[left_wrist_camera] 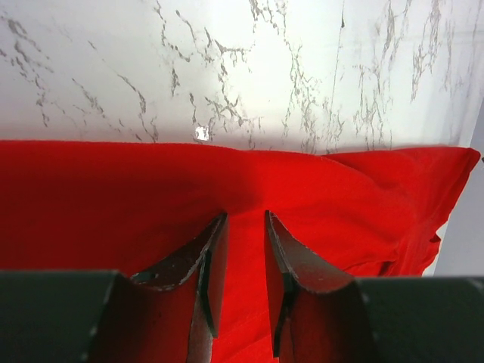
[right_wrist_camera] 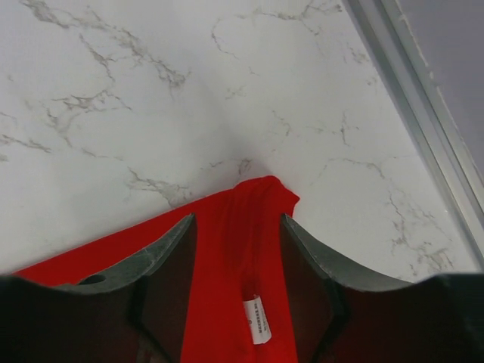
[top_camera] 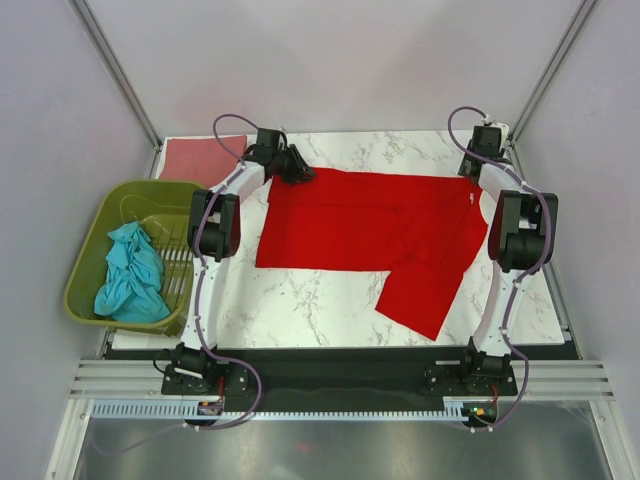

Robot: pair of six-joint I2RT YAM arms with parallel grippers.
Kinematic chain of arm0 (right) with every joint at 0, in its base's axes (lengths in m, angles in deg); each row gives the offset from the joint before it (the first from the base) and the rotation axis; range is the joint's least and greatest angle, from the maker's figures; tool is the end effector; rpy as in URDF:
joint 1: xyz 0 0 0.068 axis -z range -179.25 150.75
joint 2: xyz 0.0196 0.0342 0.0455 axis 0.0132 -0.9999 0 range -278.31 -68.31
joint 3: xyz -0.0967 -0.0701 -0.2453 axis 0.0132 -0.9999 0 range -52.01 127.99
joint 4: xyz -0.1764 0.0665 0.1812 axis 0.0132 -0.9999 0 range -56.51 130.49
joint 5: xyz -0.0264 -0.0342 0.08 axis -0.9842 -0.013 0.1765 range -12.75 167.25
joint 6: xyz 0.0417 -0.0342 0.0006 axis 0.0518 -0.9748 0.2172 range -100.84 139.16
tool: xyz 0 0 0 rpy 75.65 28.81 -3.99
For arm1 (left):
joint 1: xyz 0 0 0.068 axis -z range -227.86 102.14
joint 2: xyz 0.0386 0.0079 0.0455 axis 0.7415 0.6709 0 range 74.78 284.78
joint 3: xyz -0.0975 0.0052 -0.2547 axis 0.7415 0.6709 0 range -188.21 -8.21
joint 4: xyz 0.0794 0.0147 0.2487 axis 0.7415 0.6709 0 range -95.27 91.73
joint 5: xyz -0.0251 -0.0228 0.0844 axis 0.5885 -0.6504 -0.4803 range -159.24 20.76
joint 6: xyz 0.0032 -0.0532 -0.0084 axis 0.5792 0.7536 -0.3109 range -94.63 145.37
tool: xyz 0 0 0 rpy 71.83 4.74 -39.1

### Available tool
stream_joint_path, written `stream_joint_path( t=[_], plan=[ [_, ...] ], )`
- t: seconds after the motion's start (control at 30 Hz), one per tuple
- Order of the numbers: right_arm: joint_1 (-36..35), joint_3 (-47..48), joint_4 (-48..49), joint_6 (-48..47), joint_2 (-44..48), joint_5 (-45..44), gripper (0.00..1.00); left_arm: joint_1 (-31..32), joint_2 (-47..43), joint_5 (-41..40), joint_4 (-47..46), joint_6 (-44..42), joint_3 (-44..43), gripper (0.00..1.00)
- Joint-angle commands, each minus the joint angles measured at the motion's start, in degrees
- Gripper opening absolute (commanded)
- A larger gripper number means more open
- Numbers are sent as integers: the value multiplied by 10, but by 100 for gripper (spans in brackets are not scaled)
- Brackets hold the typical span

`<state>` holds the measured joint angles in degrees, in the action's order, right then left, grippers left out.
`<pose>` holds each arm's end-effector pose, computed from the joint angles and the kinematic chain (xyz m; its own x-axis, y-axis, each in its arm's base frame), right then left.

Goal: Fold and stack the t-shirts
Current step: Fold the tshirt

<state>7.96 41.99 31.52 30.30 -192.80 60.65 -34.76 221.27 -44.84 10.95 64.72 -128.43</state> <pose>0.4895 -0.0720 0.1898 -0.5531 0.2564 -0.7927 0.4544 0.8903 -0.0291 0.5468 -0.1425 0.1326 -0.8277 -0.4003 -0.3932 -0.0281 0.7295 -0.6834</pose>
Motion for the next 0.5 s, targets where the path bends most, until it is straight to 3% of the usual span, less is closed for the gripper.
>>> stream_joint_path(
  t=[0.0, 0.3, 0.47],
  plan=[
    [-4, 31, -43, -33, -16, -103, 55, -10, -1, -35, 68, -30, 25, 35],
    [-4, 51, -49, -20, -39, -42, 55, -10, -1, -36, 68, -26, 26, 35],
    [0, 46, -64, -17, -40, -117, 41, -11, -6, -37, 68, -29, 33, 35]
  ],
)
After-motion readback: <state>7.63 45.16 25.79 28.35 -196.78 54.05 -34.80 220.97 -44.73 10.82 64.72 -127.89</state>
